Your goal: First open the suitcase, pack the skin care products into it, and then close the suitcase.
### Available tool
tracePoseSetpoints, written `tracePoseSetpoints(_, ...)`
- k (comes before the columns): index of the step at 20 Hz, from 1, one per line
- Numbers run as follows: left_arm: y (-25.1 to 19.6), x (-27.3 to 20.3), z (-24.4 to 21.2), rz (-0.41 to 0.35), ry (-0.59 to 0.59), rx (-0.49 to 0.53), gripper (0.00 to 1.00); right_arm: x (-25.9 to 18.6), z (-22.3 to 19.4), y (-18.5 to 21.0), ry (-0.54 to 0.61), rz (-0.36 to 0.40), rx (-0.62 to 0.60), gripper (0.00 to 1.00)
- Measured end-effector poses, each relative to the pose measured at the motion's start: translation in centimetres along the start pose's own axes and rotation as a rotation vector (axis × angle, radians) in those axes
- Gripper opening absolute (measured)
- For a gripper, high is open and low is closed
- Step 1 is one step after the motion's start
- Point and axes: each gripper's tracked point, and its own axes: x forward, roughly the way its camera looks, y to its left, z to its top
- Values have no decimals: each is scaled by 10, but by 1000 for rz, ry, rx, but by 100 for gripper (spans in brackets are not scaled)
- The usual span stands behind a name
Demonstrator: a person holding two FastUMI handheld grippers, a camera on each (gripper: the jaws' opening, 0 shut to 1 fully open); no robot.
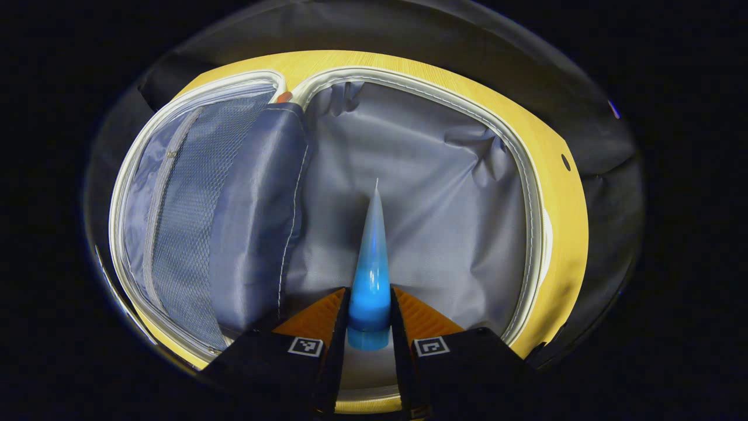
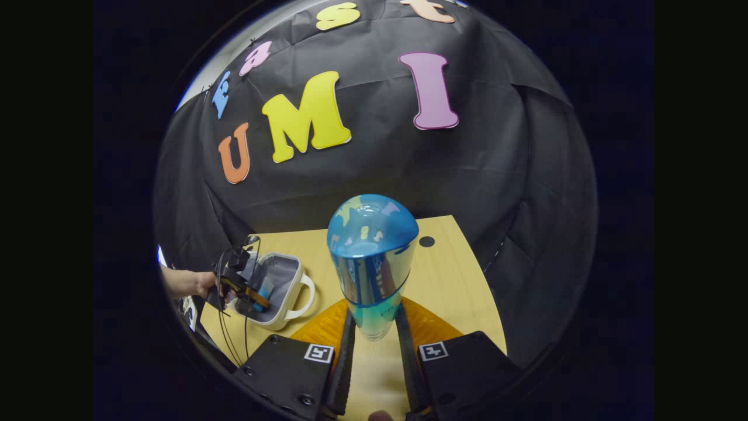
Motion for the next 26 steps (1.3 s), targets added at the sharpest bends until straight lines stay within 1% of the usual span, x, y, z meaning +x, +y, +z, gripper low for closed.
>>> tracePoseSetpoints(1, 0, 0, -1, -5, 6, 7, 43, 2, -3, 11, 9, 18, -13, 36)
tracePoseSetpoints(2, -2, 0, -3, -17, 15, 3, 52, 2, -6, 26, 21, 42, -32, 36)
tracePoseSetpoints(3, -6, -3, -5, -38, 13, -12, 47, 4, -9, 41, 32, 65, -55, 36)
tracePoseSetpoints(5, -14, -13, -9, -64, 1, -26, 71, 7, -13, 73, 51, 116, -98, 36)
tracePoseSetpoints(6, -17, -23, -9, -76, -23, -20, 75, 10, -16, 90, 65, 144, -113, 36)
tracePoseSetpoints(8, -21, -50, -3, -94, -126, 6, 78, 19, -23, 131, 92, 209, -145, 36)
tracePoseSetpoints(9, -22, -66, 0, -101, -196, 20, 89, 26, -25, 149, 101, 234, -168, 34)
tracePoseSetpoints(10, -20, -86, 0, -103, -276, 35, 87, 36, -26, 169, 109, 258, -191, 34)
tracePoseSetpoints(11, -18, -100, -2, -97, -338, 40, 91, 47, -28, 190, 124, 282, -207, 36)
tracePoseSetpoints(12, -14, -115, -7, -96, -393, 40, 97, 59, -32, 207, 144, 302, -207, 36)
tracePoseSetpoints(14, -2, -141, -27, -100, -473, 14, 97, 89, -44, 243, 209, 340, -187, 36)
tracePoseSetpoints(15, 9, -149, -40, -98, -499, -11, 97, 107, -54, 257, 254, 345, -170, 34)
tracePoseSetpoints(16, 18, -155, -54, -95, -514, -45, 97, 123, -65, 269, 303, 340, -149, 36)
tracePoseSetpoints(17, 26, -160, -70, -94, -519, -74, 97, 136, -78, 279, 355, 334, -123, 36)
tracePoseSetpoints(19, 28, -173, -101, -124, -554, -135, 98, 164, -107, 300, 442, 321, -90, 36)
tracePoseSetpoints(22, 46, -181, -135, -114, -569, -160, 97, 202, -152, 314, 559, 255, -43, 36)
tracePoseSetpoints(23, 52, -180, -142, -110, -561, -174, 97, 208, -161, 314, 592, 223, -10, 34)
tracePoseSetpoints(26, 70, -187, -153, -95, -562, -206, 97, 224, -183, 309, 638, 142, 43, 34)
